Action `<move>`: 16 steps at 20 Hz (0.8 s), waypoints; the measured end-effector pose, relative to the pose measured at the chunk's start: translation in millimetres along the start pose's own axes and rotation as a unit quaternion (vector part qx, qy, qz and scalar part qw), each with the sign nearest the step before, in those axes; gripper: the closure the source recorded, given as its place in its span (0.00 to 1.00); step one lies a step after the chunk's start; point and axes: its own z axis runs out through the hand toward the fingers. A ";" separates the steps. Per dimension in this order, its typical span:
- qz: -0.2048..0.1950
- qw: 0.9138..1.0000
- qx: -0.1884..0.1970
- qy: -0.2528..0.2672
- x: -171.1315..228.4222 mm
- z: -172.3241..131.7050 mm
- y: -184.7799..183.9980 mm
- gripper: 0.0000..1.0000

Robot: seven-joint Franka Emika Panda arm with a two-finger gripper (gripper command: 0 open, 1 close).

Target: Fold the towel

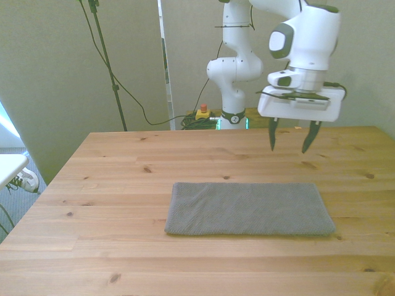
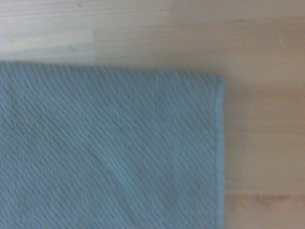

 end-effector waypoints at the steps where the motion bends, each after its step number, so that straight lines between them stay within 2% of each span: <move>1: 0.000 1.000 -0.005 0.003 -2.1 1.1 -17.6 0.00; 4: 0.000 1.000 -0.022 0.016 -9.9 4.7 -62.4 0.00; 6: 0.005 0.998 -0.054 0.038 -18.8 12.8 -83.6 0.00; 10: 0.005 0.988 -0.112 0.107 -36.9 32.4 -120.1 0.00; 16: -0.003 0.974 -0.135 0.181 -48.9 54.5 -152.4 0.00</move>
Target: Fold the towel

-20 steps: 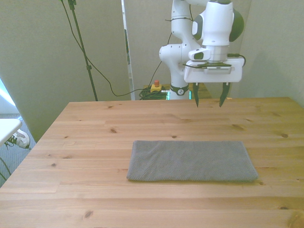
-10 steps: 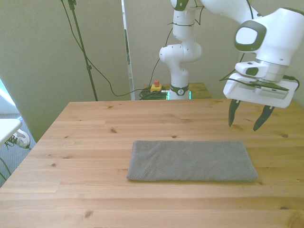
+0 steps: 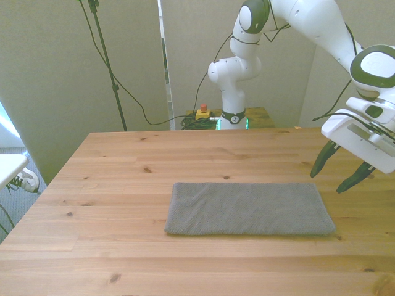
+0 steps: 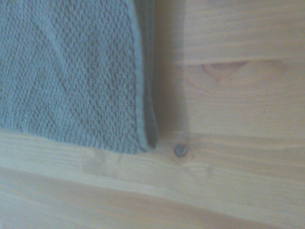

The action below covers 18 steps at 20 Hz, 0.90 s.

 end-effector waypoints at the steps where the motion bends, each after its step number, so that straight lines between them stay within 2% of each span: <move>1: 0.000 1.000 -0.003 0.004 -3.3 3.3 -4.4 0.00; 10: 0.006 0.998 -0.063 0.019 -12.3 19.3 -28.2 0.00; 18: -0.021 0.993 -0.100 0.066 -12.2 38.2 -38.2 0.00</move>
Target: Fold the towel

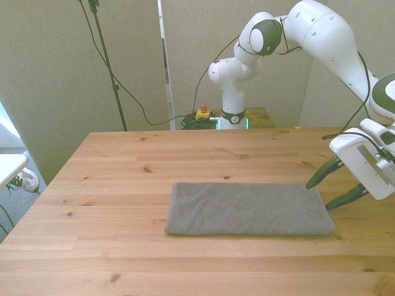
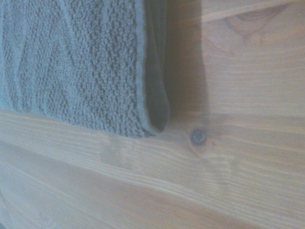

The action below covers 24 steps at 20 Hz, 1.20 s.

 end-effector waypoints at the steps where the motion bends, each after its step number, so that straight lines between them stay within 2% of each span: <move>1: -0.002 1.000 -0.002 0.001 -1.4 1.5 -0.9 0.00; 4: -0.001 1.000 -0.012 0.000 -1.0 7.3 -1.6 0.00; 5: 0.000 1.000 -0.015 0.000 0.3 9.6 -1.1 1.00; 15: 0.011 0.999 -0.045 -0.006 24.2 42.9 6.9 1.00; 24: 0.006 1.000 -0.020 -0.010 18.9 41.4 0.0 1.00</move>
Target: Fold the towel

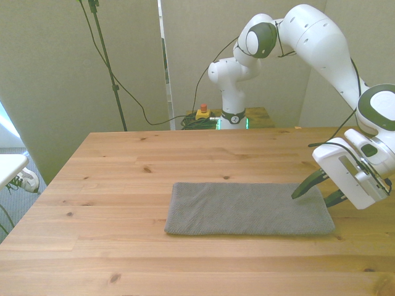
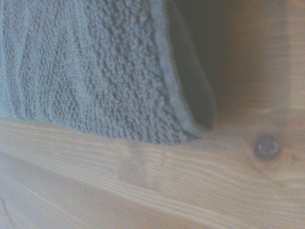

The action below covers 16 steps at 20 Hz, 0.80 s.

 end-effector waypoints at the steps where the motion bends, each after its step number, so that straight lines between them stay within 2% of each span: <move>1: 0.000 1.000 0.003 0.000 -0.3 -0.8 -0.8 1.00; 16: 0.006 0.999 0.028 -0.015 4.6 -11.2 -0.6 1.00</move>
